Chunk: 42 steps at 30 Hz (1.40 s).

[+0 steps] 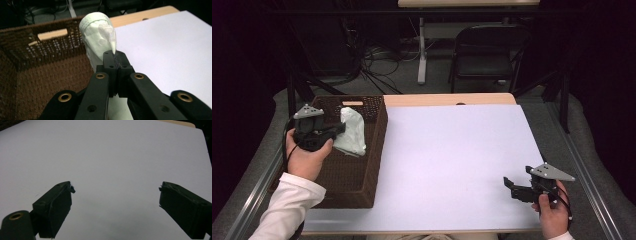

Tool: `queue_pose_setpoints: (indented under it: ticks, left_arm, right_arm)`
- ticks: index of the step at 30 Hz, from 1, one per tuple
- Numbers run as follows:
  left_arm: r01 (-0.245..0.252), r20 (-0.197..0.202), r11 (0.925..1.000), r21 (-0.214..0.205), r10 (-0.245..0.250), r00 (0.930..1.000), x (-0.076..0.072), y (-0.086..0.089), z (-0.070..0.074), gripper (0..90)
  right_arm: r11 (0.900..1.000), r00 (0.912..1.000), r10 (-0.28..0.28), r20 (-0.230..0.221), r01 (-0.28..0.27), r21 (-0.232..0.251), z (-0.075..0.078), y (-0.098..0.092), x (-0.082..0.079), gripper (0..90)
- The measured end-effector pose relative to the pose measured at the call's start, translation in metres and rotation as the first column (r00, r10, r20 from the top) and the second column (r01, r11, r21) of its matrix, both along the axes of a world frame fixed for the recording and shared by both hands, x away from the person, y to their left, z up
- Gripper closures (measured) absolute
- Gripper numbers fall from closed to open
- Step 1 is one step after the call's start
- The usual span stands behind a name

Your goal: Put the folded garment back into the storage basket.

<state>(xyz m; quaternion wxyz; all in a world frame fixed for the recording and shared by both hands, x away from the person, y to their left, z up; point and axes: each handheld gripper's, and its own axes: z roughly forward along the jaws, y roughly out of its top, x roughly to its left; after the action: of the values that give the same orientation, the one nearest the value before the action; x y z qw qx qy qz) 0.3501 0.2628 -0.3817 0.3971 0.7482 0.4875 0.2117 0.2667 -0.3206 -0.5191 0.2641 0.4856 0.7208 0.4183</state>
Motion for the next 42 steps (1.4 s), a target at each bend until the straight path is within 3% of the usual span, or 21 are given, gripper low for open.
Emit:
queue_pose_setpoints:
  ticks: [8,19,34,42]
  left_arm:
    - [-0.012,-0.044,0.9998,-0.015,0.011,0.999,0.007,-0.001,-0.025,89.2]
    - [0.0,-0.101,1.0,0.002,0.0,0.9949,0.01,-0.008,-0.053,89.2]
    - [0.033,-0.158,0.9993,0.021,-0.029,0.987,0.02,-0.021,-0.07,89.1]
    - [0.013,-0.172,0.9992,0.037,-0.007,0.9851,0.025,-0.019,-0.076,89.1]
  right_arm:
    - [1.0,1.0,0.002,-0.003,-0.002,0.0,0.0,0.001,0.0,10.4]
    - [1.0,1.0,0.002,-0.004,-0.002,-0.006,0.0,0.001,0.0,10.4]
    - [0.9999,1.0,0.009,-0.002,-0.009,-0.006,0.0,0.0,0.0,10.4]
    - [0.9999,1.0,0.005,-0.001,-0.005,-0.01,0.0,-0.001,-0.001,10.4]
